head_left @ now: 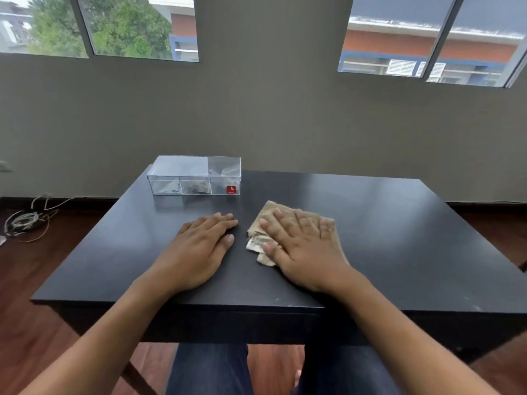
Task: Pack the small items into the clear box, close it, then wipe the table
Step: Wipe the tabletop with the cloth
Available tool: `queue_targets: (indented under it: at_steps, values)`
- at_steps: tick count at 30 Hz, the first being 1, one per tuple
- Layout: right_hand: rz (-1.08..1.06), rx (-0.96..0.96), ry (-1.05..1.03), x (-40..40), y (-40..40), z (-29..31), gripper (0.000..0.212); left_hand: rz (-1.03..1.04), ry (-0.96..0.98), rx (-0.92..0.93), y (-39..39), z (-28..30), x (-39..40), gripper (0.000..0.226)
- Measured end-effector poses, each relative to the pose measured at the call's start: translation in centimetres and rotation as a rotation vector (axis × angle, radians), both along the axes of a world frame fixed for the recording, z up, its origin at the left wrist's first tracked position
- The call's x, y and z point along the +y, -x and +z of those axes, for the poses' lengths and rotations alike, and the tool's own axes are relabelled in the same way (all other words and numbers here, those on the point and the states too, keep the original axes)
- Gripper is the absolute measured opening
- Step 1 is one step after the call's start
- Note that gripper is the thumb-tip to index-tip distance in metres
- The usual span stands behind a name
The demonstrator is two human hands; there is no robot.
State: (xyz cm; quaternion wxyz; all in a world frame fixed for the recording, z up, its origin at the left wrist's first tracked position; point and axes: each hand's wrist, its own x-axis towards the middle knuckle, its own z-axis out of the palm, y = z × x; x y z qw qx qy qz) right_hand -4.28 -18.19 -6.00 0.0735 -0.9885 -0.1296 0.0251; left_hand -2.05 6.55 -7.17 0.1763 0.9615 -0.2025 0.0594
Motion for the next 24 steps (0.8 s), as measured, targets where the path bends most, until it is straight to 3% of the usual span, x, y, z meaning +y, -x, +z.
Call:
queue_targets:
  at_steps: [7,10,13,17,20,24]
  values:
    - [0.253,-0.033,-0.142,-4.7,5.9,0.5,0.051,-0.085,-0.166,-0.011,-1.1,0.9,-1.2,0.069]
    - [0.106,0.003,-0.198,-10.1,4.3,0.8,0.049,-0.156,-0.257,-0.025,-1.9,1.8,-2.7,0.073]
    - [-0.195,0.027,-0.125,-15.8,-0.9,1.2,0.049,-0.229,-0.312,-0.023,-3.6,2.6,-4.4,0.08]
    - [-0.44,0.073,-0.035,-16.9,-6.0,0.9,0.057,-0.256,-0.362,-0.024,-5.9,3.0,-7.0,0.07]
    - [-0.358,0.078,-0.023,-13.0,-4.4,0.6,0.059,-0.258,-0.35,-0.017,-7.0,2.7,-8.4,0.066]
    - [-0.046,-0.019,-0.012,-8.5,4.4,0.3,0.055,-0.225,-0.256,-0.054,-7.4,1.4,-9.3,0.079]
